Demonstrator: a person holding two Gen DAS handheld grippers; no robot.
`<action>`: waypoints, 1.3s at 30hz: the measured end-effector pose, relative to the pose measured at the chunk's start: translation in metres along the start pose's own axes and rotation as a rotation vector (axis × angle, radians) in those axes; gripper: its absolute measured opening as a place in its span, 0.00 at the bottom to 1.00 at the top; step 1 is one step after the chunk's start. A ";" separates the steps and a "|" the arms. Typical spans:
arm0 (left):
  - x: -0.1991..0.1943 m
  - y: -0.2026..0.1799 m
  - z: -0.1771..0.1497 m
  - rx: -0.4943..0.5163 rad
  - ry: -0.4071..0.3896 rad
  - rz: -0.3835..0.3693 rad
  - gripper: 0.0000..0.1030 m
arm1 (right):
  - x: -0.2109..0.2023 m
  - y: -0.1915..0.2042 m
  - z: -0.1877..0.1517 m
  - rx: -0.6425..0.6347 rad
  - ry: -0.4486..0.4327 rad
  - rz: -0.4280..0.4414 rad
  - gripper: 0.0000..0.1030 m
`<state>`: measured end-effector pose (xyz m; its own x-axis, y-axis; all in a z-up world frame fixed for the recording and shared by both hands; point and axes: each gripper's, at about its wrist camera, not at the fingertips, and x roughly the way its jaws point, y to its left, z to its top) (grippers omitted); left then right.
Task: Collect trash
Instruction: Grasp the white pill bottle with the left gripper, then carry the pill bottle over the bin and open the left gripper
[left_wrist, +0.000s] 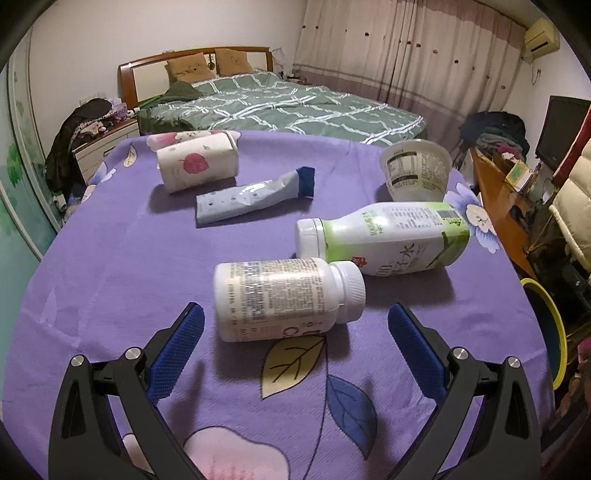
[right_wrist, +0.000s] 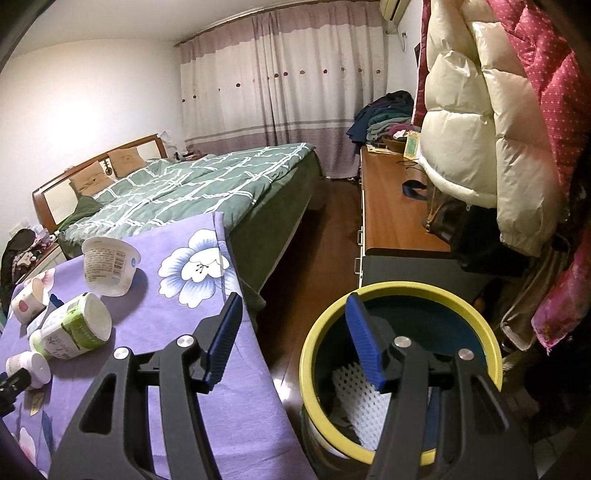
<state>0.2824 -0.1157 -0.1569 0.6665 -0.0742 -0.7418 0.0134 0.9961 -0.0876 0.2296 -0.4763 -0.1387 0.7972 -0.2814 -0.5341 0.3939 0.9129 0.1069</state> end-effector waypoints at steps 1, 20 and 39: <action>0.002 -0.001 0.000 0.000 0.004 0.005 0.95 | 0.001 -0.001 0.000 0.002 0.003 0.003 0.54; 0.019 0.003 0.004 -0.040 0.044 0.038 0.83 | 0.002 -0.002 -0.001 0.009 0.007 0.021 0.56; -0.025 -0.178 0.000 0.263 0.041 -0.254 0.83 | -0.056 -0.106 -0.022 0.093 0.016 -0.041 0.62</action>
<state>0.2632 -0.2910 -0.1230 0.5866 -0.3175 -0.7451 0.3697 0.9235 -0.1025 0.1336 -0.5505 -0.1385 0.7722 -0.3127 -0.5531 0.4678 0.8689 0.1619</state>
